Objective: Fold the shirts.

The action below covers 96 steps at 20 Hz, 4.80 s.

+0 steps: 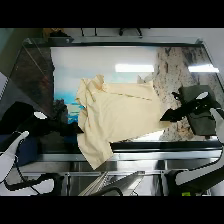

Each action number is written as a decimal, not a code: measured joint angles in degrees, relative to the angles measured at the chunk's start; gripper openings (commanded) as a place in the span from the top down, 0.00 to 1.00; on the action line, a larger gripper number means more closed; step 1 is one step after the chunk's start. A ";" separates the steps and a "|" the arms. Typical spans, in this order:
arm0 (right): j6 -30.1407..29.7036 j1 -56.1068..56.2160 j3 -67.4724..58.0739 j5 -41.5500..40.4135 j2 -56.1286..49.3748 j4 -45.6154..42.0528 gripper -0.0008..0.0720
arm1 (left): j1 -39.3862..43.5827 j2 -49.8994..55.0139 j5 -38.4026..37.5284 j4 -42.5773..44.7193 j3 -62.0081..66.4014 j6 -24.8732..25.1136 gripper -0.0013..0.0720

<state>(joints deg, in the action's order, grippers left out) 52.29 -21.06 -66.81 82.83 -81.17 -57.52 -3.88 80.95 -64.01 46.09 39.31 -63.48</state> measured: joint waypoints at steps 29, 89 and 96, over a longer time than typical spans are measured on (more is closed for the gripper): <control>-0.17 -8.87 -34.34 -18.53 45.11 36.46 0.96 | -21.86 -33.09 -6.58 -12.92 74.71 -5.77 0.96; 5.51 1.40 -19.52 -16.11 1.64 6.01 0.57 | 3.91 25.16 -19.19 28.98 64.35 -23.34 0.08; 8.90 -8.39 -0.66 -7.93 14.62 2.97 0.39 | -0.59 8.81 -25.16 29.00 47.34 -23.98 0.08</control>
<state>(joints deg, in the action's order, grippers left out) 61.19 -29.45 -67.46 74.89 -66.54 -54.54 -4.47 89.76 -89.17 75.09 86.65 -87.46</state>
